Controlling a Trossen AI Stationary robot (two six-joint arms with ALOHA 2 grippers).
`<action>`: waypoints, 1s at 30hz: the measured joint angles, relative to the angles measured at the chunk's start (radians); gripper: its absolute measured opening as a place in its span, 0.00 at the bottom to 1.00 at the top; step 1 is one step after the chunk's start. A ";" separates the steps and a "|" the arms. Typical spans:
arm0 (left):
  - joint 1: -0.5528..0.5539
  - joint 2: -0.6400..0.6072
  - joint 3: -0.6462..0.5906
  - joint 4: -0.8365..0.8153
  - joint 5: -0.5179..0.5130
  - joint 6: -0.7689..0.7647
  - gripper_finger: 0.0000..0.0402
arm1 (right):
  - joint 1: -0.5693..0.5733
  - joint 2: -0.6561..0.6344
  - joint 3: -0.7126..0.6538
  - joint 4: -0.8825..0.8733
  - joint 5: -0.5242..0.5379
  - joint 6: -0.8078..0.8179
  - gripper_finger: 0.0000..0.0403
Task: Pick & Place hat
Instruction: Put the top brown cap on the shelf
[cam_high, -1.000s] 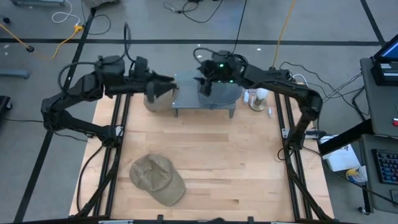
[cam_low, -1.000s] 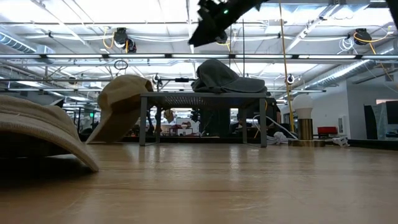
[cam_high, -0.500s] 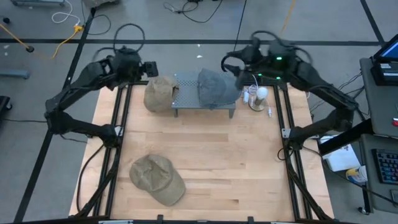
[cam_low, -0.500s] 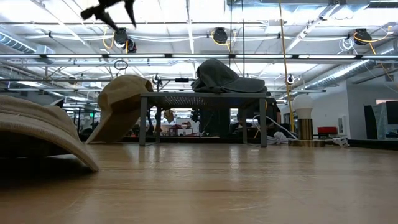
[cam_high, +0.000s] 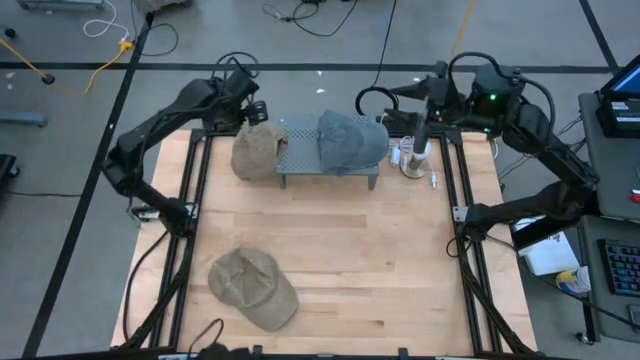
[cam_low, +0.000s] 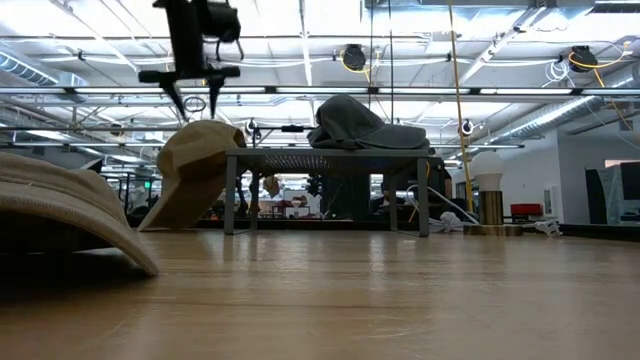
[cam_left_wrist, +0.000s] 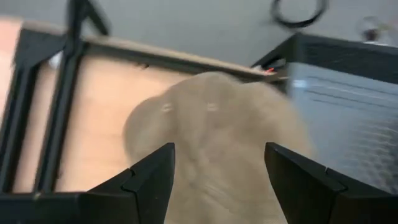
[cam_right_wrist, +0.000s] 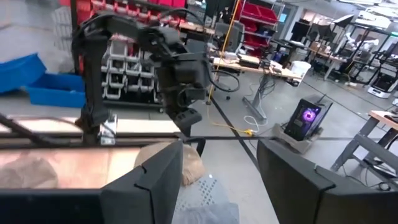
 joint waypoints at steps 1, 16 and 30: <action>0.015 0.012 0.000 -0.025 0.009 -0.022 0.63 | 0.000 -0.006 0.000 -0.015 0.000 -0.012 0.49; 0.069 0.037 -0.062 -0.038 0.220 -0.119 0.63 | 0.000 -0.014 0.000 -0.058 0.003 -0.072 0.49; 0.074 0.037 -0.155 0.042 0.249 -0.155 0.45 | 0.000 -0.014 0.000 -0.058 0.004 -0.073 0.49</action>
